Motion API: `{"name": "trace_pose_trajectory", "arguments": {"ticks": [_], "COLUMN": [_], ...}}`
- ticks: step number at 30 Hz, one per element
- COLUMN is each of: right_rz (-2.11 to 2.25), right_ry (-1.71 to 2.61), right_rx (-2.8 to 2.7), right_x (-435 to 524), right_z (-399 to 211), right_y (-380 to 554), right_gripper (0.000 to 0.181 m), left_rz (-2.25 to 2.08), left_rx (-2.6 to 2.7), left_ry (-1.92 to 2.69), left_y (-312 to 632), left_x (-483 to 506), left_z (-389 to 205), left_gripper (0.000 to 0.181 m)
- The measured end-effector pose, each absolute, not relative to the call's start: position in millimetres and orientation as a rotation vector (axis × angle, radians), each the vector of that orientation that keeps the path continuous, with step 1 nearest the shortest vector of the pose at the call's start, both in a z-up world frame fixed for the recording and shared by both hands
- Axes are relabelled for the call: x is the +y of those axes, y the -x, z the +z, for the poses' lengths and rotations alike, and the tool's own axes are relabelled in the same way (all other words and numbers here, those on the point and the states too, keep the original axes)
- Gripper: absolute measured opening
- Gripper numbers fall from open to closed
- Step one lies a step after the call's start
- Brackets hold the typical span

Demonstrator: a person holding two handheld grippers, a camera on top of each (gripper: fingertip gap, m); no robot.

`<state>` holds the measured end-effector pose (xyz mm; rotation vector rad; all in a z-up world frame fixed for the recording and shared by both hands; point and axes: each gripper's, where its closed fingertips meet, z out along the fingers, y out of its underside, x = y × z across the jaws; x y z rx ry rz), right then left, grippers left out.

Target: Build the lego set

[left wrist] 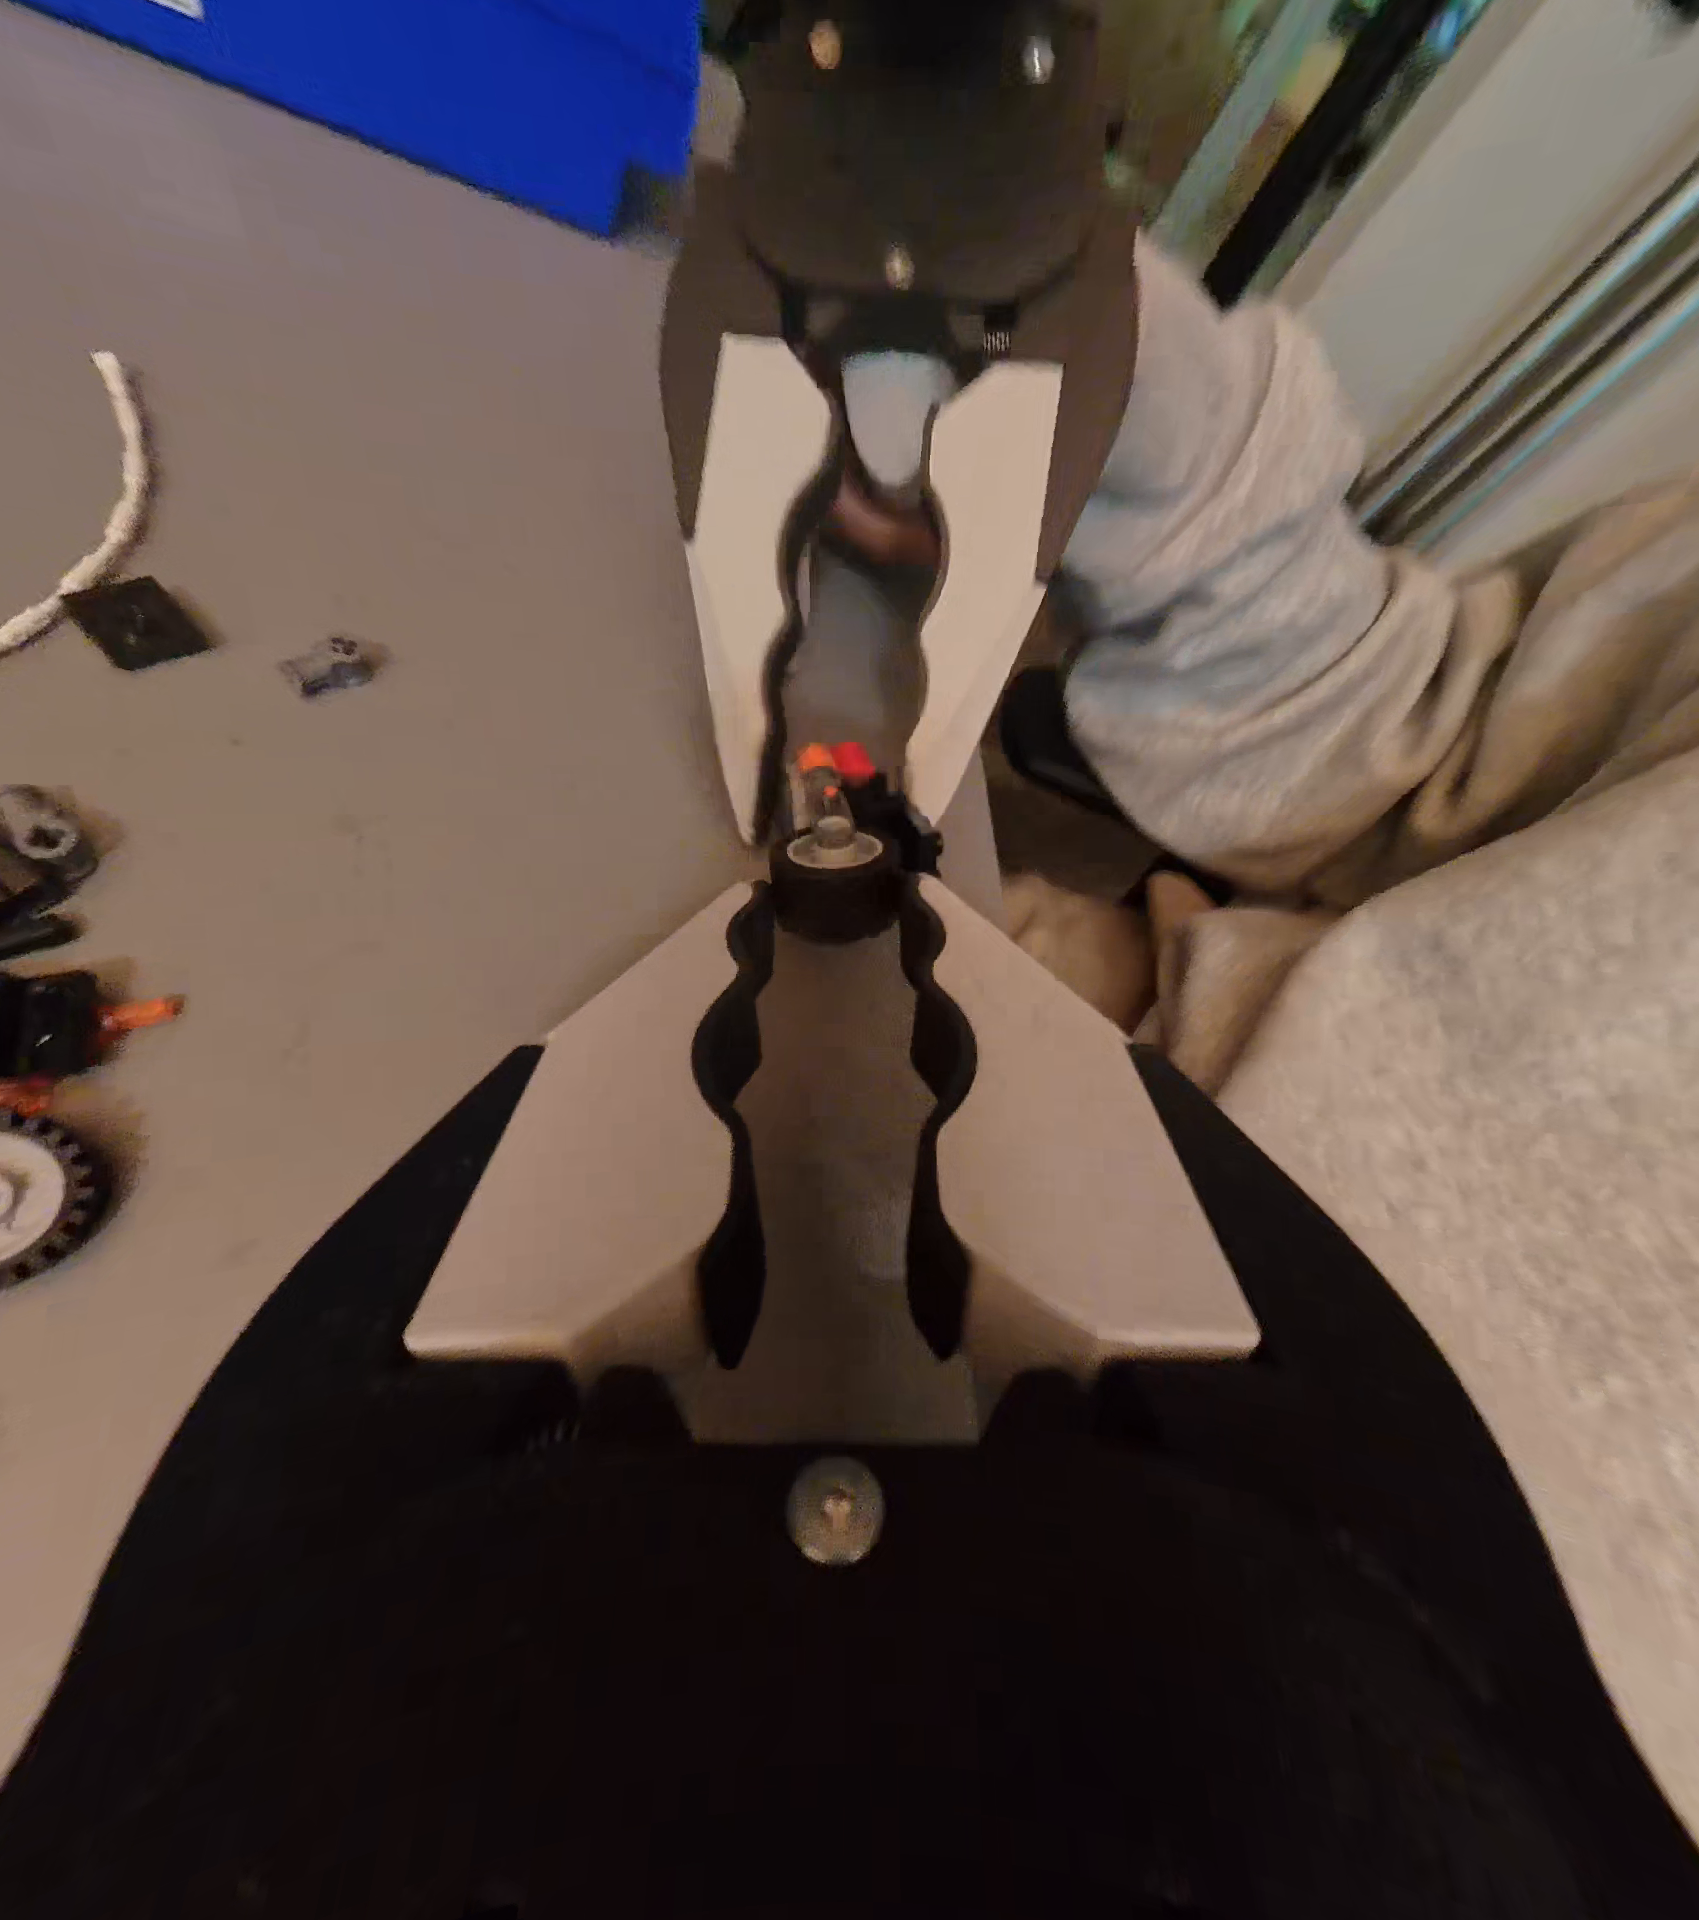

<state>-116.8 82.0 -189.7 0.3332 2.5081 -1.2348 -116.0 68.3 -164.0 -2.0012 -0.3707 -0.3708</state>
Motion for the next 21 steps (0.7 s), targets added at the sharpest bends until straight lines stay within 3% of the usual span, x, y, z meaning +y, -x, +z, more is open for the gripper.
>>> {"name": "trace_pose_trajectory", "arguments": {"ticks": [1,17,21], "right_rz": [-1.244,-1.779,-1.967], "right_ry": [-0.319,-0.134,-0.108], "right_rx": [2.508,2.528,2.523], "right_x": [78,62,59], "right_z": [-189,-131,-110], "right_y": [117,142,149], "right_gripper": [0.025,0.019,0.019], "left_rz": [-0.399,-0.568,-0.526], "left_rx": [-0.395,-0.470,-0.415], "left_ry": [1.964,1.571,1.559], "left_y": [119,136,132], "left_x": [67,48,49], "left_z": [-161,-117,-111], "left_gripper": [0.022,0.023,0.056]}}
